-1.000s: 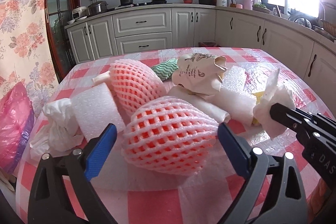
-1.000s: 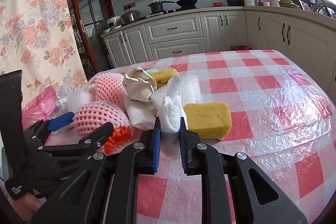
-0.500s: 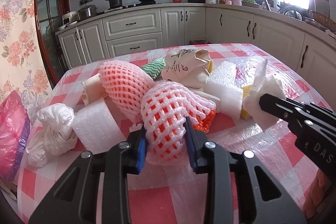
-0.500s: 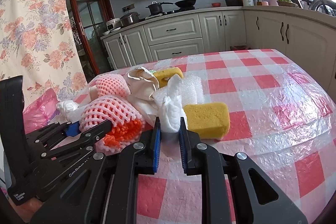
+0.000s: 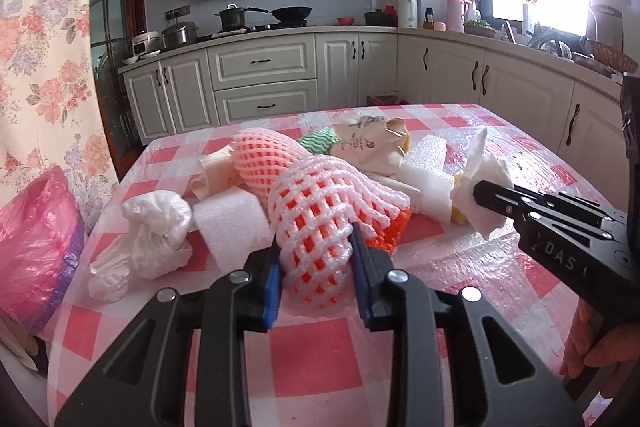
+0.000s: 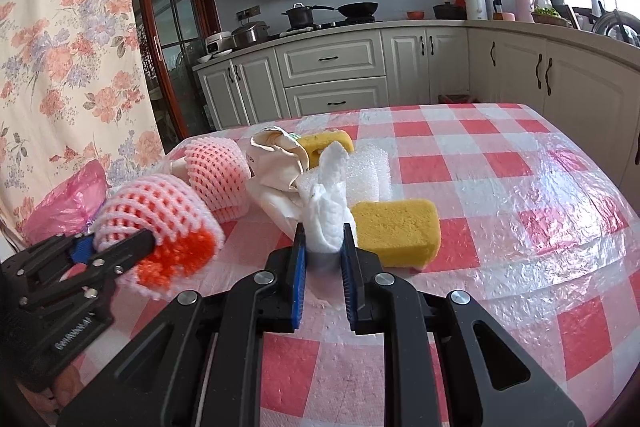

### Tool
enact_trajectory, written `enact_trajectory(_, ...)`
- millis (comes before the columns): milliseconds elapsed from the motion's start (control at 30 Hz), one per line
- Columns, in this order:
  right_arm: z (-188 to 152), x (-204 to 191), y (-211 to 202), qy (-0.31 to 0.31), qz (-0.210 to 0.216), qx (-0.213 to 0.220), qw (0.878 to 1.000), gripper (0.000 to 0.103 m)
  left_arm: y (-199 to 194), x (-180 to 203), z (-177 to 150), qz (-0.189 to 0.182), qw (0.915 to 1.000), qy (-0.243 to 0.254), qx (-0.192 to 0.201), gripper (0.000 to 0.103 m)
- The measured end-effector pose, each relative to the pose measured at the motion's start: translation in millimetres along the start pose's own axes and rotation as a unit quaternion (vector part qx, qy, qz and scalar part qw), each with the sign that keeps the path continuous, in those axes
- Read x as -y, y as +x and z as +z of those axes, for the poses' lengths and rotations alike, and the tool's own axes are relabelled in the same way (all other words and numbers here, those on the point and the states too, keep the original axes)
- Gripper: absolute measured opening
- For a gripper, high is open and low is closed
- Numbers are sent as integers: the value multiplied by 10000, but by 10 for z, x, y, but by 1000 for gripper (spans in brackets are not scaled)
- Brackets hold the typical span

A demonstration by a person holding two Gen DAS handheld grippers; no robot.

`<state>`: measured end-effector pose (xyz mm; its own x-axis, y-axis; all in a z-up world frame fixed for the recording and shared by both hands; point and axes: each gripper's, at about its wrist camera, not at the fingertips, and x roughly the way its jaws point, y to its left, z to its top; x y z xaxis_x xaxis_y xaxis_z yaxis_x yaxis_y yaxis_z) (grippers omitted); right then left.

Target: Collect trash

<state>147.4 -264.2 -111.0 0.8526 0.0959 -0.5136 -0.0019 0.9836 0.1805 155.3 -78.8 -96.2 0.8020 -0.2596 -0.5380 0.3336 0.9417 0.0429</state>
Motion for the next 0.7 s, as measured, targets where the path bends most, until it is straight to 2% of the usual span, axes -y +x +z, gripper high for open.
enact_trajectory(133,-3,-78,-2,-229,-16,5,9997,17,-127,-132,-7,89,9999,-128,67,29)
enact_trajectory(400,-5,-338,-41,-444,223,-61,9987,17,-303,-367,-87,280,9990,-328,84,29)
enact_trajectory(700,-11,-794,-96,-906,703,-192,9932,17,-522,-739,-214,520,9963,-675,122,30)
